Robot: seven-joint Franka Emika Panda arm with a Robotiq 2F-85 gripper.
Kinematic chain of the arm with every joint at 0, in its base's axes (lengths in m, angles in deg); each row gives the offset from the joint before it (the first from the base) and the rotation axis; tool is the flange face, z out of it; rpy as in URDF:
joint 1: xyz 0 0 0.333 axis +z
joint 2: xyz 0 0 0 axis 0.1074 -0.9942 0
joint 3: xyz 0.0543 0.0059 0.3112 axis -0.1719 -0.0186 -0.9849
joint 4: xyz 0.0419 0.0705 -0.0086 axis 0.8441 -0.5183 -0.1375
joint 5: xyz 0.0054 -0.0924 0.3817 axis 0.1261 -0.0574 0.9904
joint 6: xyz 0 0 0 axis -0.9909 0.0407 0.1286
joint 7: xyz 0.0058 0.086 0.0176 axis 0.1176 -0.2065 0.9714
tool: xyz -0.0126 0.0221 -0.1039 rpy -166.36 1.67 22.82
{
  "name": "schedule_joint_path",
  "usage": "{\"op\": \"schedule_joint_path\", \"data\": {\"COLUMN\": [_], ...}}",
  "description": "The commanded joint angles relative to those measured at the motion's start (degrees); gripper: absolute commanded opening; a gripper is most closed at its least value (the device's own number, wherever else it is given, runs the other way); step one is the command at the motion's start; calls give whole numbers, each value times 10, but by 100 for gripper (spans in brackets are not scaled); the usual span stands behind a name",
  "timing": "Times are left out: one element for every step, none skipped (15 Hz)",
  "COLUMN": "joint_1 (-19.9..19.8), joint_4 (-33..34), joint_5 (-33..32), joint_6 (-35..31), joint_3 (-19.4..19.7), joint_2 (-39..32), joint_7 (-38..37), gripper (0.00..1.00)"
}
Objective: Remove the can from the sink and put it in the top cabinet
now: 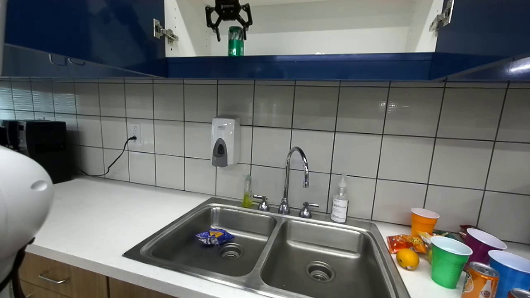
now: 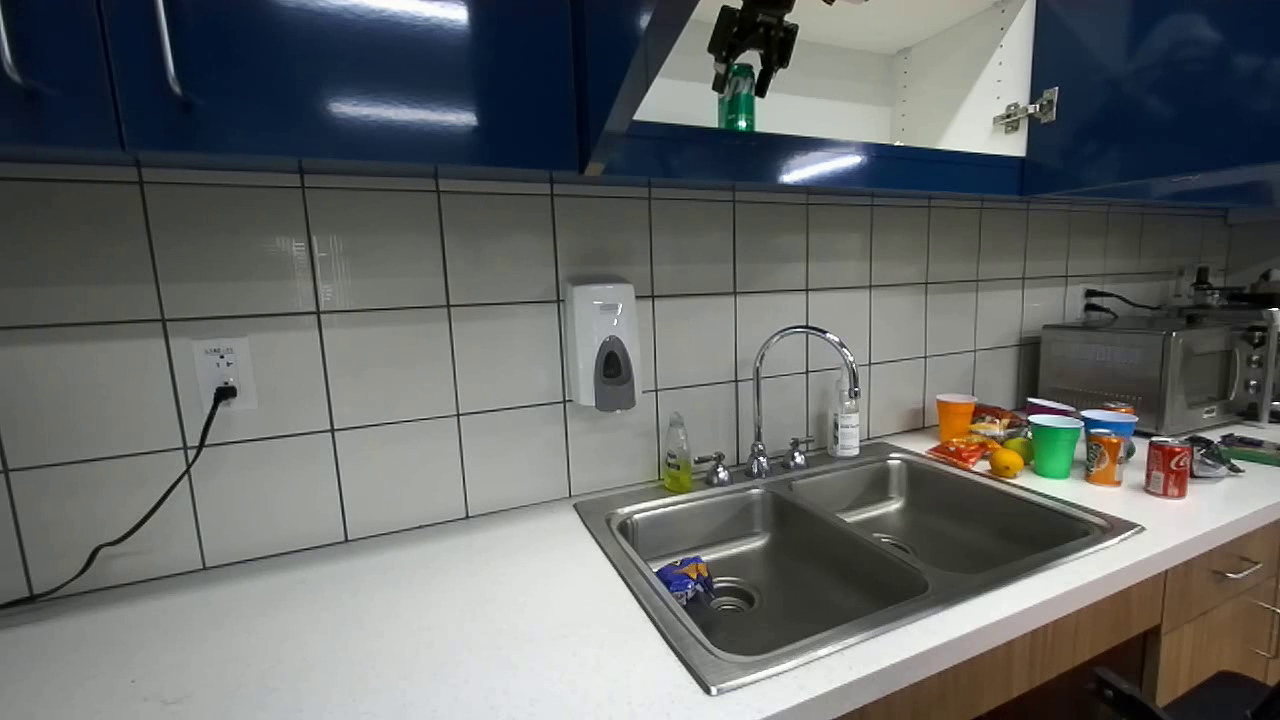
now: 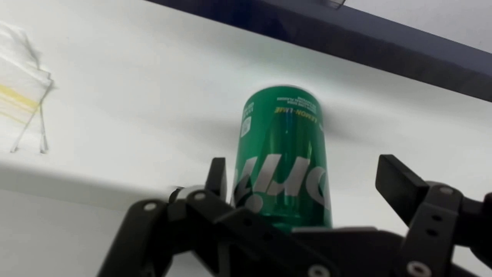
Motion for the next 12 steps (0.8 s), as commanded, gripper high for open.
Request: {"op": "schedule_joint_path", "data": {"joint_1": [3, 3, 3, 4, 4, 5, 7, 8, 10, 12, 15, 17], "joint_4": [-17, -18, -20, -21, -25, -30, -35, -42, -50, -59, -68, -79], "joint_5": [-18, -20, -23, -24, -25, -28, -30, -31, -33, -33, -33, -32], "joint_6": [24, 28, 33, 36, 37, 36, 35, 34, 32, 31, 30, 28], "joint_3": [2, 2, 2, 2, 1, 0, -1, -2, -3, -5, -6, -7], "joint_2": [22, 25, 28, 31, 36, 42, 48, 55, 61, 69, 77, 85], "joint_7": [-5, -6, -6, -6, -6, -6, -6, -5, -7, -7, -7, -9], "gripper": [100, 100, 100, 100, 100, 100, 100, 100, 100, 100, 100, 100]}}
